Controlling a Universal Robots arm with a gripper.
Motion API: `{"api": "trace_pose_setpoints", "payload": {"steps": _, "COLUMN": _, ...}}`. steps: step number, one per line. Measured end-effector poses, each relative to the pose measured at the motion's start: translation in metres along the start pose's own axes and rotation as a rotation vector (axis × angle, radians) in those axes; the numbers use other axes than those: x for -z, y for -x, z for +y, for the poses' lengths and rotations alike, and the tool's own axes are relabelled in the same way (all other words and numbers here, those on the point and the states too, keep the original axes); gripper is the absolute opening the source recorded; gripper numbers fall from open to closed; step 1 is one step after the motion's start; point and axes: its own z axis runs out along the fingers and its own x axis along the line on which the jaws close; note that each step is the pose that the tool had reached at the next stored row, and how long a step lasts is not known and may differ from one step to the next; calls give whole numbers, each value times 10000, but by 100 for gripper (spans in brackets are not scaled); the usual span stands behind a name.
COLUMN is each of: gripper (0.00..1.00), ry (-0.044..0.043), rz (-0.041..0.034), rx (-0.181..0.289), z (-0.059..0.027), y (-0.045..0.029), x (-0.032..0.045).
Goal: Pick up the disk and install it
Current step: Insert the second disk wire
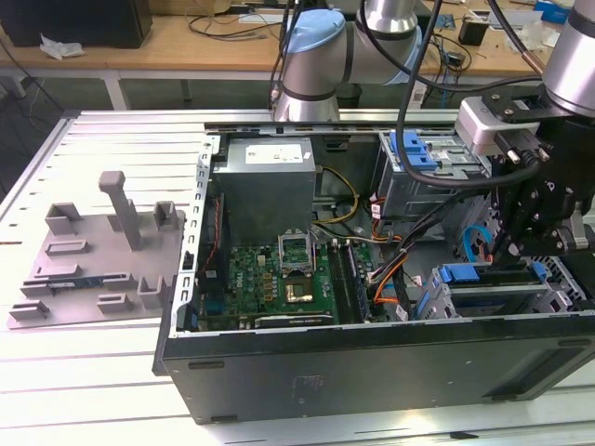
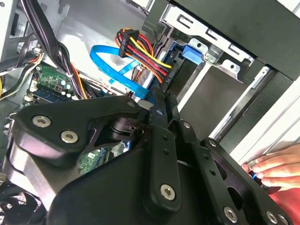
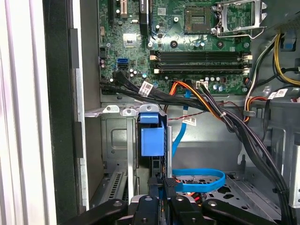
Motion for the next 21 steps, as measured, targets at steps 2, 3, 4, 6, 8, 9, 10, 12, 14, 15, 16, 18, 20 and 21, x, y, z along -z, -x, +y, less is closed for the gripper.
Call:
{"api": "trace_pose_setpoints", "payload": {"steps": 2, "gripper": 16, "ry": 0, "rz": -1, "rx": 0, "z": -1, "y": 0, "x": -6}}
{"api": "trace_pose_setpoints", "payload": {"steps": 3, "gripper": 16, "ry": 0, "rz": -1, "rx": 0, "z": -1, "y": 0, "x": -9}}
{"api": "trace_pose_setpoints", "payload": {"steps": 4, "gripper": 16, "ry": 0, "rz": 0, "rx": 0, "z": -1, "y": 0, "x": -11}}
{"api": "trace_pose_setpoints", "payload": {"steps": 6, "gripper": 16, "ry": 0, "rz": -1, "rx": 0, "z": -2, "y": 0, "x": -16}}
{"api": "trace_pose_setpoints", "payload": {"steps": 8, "gripper": 16, "ry": 0, "rz": -3, "rx": 0, "z": -2, "y": 0, "x": -22}}
{"api": "trace_pose_setpoints", "payload": {"steps": 9, "gripper": 16, "ry": 0, "rz": -6, "rx": -1, "z": -2, "y": 0, "x": -22}}
{"api": "trace_pose_setpoints", "payload": {"steps": 10, "gripper": 16, "ry": 0, "rz": -5, "rx": -1, "z": -2, "y": 0, "x": -22}}
{"api": "trace_pose_setpoints", "payload": {"steps": 12, "gripper": 16, "ry": 0, "rz": -6, "rx": 0, "z": -6, "y": 0, "x": -23}}
{"api": "trace_pose_setpoints", "payload": {"steps": 14, "gripper": 16, "ry": 0, "rz": -3, "rx": 0, "z": -8, "y": 0, "x": -24}}
{"api": "trace_pose_setpoints", "payload": {"steps": 15, "gripper": 16, "ry": 0, "rz": -5, "rx": 0, "z": -8, "y": 0, "x": -29}}
{"api": "trace_pose_setpoints", "payload": {"steps": 16, "gripper": 16, "ry": 0, "rz": -4, "rx": 0, "z": -8, "y": 0, "x": -30}}
{"api": "trace_pose_setpoints", "payload": {"steps": 18, "gripper": 16, "ry": 0, "rz": -5, "rx": 0, "z": -7, "y": 0, "x": -34}}
{"api": "trace_pose_setpoints", "payload": {"steps": 20, "gripper": 16, "ry": 1, "rz": -5, "rx": 0, "z": -7, "y": 0, "x": -38}}
{"api": "trace_pose_setpoints", "payload": {"steps": 21, "gripper": 16, "ry": 1, "rz": -5, "rx": 0, "z": -7, "y": 0, "x": -40}}
